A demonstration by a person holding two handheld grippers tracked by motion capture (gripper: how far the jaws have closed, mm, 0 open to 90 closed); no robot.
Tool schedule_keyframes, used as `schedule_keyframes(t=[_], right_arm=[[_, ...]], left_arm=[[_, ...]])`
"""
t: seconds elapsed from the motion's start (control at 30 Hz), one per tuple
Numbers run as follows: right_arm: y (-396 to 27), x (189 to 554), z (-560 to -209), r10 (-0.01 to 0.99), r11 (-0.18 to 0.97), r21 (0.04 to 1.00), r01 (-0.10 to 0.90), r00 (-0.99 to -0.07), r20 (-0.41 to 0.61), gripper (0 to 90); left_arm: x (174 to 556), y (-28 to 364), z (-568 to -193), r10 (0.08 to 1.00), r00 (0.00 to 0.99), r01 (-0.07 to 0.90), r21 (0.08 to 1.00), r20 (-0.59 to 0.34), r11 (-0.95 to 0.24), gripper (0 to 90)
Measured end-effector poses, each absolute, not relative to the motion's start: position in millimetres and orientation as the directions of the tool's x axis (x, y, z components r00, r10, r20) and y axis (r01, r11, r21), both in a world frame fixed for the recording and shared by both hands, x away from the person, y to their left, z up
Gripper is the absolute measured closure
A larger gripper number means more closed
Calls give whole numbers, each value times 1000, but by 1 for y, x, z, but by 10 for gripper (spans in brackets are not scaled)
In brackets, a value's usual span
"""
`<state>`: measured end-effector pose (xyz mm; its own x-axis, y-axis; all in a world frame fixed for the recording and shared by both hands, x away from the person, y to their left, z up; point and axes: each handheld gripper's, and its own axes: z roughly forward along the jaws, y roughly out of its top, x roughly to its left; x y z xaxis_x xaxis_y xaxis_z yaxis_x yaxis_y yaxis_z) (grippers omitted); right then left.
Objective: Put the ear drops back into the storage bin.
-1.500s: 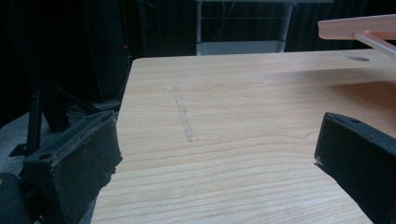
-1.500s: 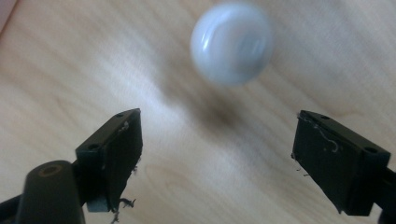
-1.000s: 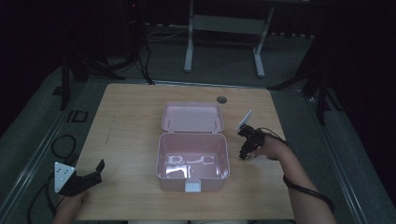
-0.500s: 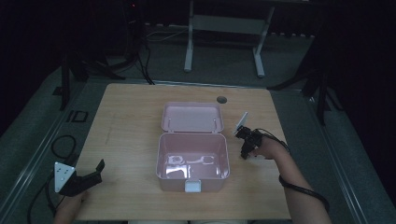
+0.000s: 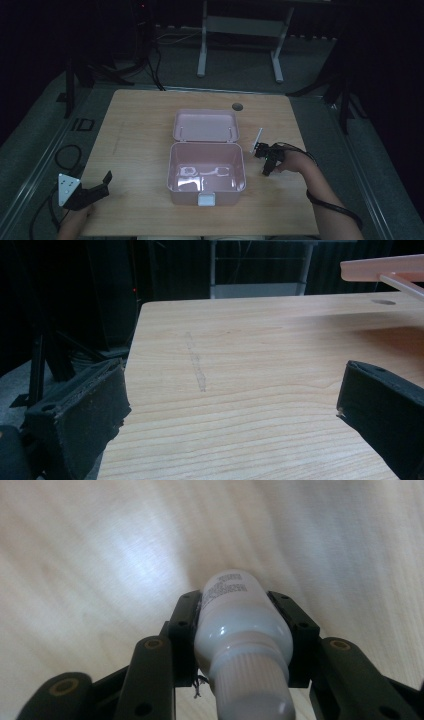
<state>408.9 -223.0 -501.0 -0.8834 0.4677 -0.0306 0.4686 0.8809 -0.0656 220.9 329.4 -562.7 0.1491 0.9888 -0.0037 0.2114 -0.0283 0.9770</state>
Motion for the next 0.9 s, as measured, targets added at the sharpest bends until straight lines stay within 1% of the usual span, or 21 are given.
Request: schedule_keyframes(t=[0.3,0.37,0.4,0.5,0.63,0.73,0.9], right_arm=[[-223,389,-498,319,945,-72,320,-948,-26,592],[-223,385,-498,298,952,-66,299,-954,-21,592],[-224,385,-499,303,951,-57,303,-953,-5,592],[-225,381,-500,288,955,-70,288,-957,-11,592],[-224,372,-500,206,973,-97,208,-978,-35,592],[-224,364,-498,159,983,-89,161,-987,-30,592],[-221,353,-499,83,982,-165,95,-993,-79,592]], left_arm=[[221,329,-563,989,147,212,977,-2,-29,4],[221,329,-563,989,148,211,977,-1,-31,4],[221,329,-563,989,147,212,977,0,-32,4],[221,329,-563,989,147,211,977,1,-32,4],[221,329,-563,989,147,212,977,0,-31,4],[221,329,-563,989,147,212,977,0,-32,4],[221,329,-563,989,145,212,977,1,-32,4]])
